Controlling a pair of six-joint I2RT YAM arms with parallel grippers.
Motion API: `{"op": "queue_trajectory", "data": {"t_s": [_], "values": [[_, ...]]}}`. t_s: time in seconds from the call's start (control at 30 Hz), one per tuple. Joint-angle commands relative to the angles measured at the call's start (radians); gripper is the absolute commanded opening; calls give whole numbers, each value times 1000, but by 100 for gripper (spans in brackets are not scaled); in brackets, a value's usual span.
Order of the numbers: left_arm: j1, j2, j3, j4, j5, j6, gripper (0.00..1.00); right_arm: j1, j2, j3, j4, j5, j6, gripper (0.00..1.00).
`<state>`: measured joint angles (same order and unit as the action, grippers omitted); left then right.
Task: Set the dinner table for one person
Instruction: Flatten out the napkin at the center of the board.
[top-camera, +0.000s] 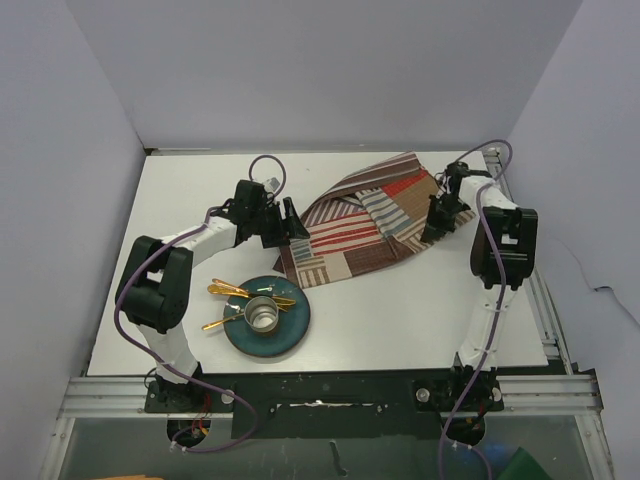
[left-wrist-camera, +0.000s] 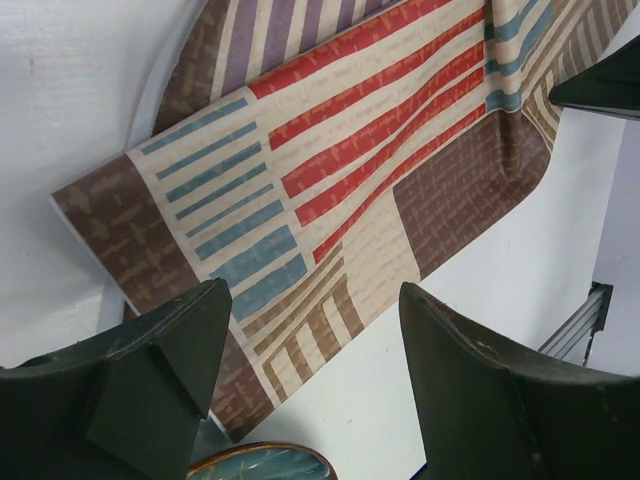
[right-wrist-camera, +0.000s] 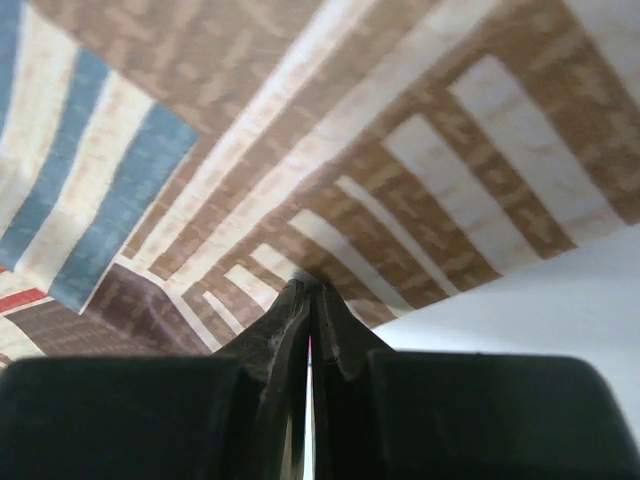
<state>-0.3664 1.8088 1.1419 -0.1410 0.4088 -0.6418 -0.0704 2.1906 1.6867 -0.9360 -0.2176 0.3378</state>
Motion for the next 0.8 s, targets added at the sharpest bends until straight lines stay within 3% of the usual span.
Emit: {"op": "queue_trajectory", "data": {"t_s": [0.0,0.23,0.77], "values": [[1,-11,27,15,-8,22,68,106,-143,-77,213,-49,-43,0],[-2,-10,12,16,-24,25,68,245,-323,-101,219,-139,-58,0],[-9,19,1,-23,-106,60,68,402,-217,-249,353,-285,-5,0]]}}
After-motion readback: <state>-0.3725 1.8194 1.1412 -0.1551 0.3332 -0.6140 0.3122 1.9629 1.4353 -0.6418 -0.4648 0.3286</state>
